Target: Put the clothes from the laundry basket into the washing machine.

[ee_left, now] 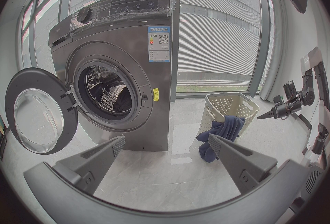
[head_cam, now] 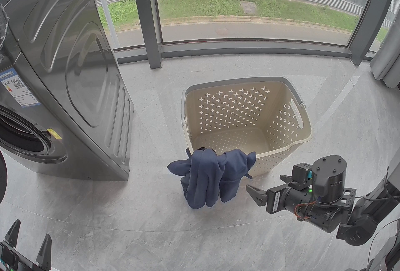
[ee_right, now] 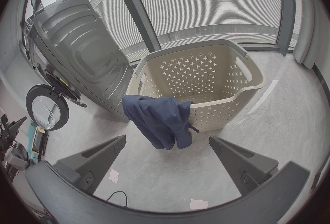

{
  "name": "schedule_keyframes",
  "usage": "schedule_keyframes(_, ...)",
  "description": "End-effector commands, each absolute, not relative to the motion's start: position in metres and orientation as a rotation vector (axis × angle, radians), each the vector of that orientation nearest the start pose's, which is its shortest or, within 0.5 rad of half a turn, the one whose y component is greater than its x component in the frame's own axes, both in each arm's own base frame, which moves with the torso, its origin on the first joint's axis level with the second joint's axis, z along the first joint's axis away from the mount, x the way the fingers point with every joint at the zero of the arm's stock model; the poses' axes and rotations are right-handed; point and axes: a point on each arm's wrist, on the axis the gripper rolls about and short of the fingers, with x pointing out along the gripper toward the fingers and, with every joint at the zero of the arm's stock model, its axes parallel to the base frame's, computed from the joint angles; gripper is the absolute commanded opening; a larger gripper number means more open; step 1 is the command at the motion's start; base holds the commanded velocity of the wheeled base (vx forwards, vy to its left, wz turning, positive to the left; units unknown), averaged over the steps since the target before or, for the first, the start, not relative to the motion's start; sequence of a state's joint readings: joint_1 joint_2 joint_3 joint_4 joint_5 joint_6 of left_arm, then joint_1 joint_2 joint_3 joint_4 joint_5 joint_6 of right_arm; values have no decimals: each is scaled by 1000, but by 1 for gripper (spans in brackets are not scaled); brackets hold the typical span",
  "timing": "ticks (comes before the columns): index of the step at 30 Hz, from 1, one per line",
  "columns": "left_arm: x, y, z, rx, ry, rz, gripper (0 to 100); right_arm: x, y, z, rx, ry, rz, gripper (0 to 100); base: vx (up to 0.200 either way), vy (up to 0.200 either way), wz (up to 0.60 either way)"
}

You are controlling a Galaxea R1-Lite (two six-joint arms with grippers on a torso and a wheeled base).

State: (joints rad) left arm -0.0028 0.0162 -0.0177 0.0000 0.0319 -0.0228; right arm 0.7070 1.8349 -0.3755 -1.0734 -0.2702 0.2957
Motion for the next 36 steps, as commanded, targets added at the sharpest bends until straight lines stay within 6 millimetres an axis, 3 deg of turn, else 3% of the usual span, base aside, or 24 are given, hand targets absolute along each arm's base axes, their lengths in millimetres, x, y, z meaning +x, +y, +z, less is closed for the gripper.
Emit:
schedule_keyframes(1, -23, 1, 76, -23, 1, 29, 100, 212, 181, 76, 87, 426, 387, 100, 0, 0, 0)
schedule_keyframes(10, -23, 1, 76, -25, 1, 29, 100, 225, 200, 66, 88, 411, 394, 100, 0, 0, 0)
schedule_keyframes(24, -23, 1, 76, -25, 0, 29, 100, 224, 220, 51, 91, 422, 438, 100, 0, 0, 0)
schedule_keyframes(36, -23, 1, 76, -26, 1, 29, 100, 255, 244, 33, 112, 373, 434, 100, 0, 0, 0)
